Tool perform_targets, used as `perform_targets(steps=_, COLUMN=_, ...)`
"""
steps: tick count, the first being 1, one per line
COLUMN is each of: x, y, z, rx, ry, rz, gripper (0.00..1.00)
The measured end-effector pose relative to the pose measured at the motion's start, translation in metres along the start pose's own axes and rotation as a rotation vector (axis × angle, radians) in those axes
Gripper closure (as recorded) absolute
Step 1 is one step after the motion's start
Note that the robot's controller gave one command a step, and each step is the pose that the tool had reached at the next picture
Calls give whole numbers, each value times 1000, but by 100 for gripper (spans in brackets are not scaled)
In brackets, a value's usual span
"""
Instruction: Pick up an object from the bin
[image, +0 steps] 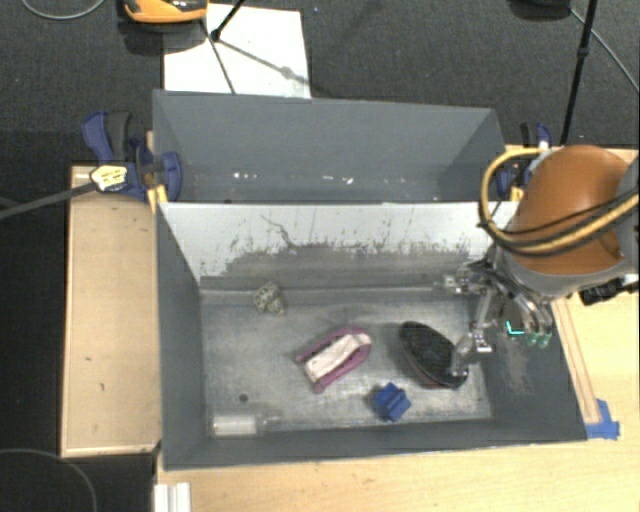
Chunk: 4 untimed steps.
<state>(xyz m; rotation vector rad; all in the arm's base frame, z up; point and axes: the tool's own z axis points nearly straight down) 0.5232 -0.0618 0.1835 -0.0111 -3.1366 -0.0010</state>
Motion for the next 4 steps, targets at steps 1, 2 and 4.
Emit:
perform_targets(steps=1, x=-23, y=9, z=105, rx=-1, ry=-2, rz=18, gripper=0)
perform_targets(steps=2, x=-36, y=-51, z=107, rx=2, ry=-10, rz=169, gripper=0)
perform_targets(steps=4, x=-56, y=-55, z=-31, rx=1, ry=-16, rz=149, gripper=100)
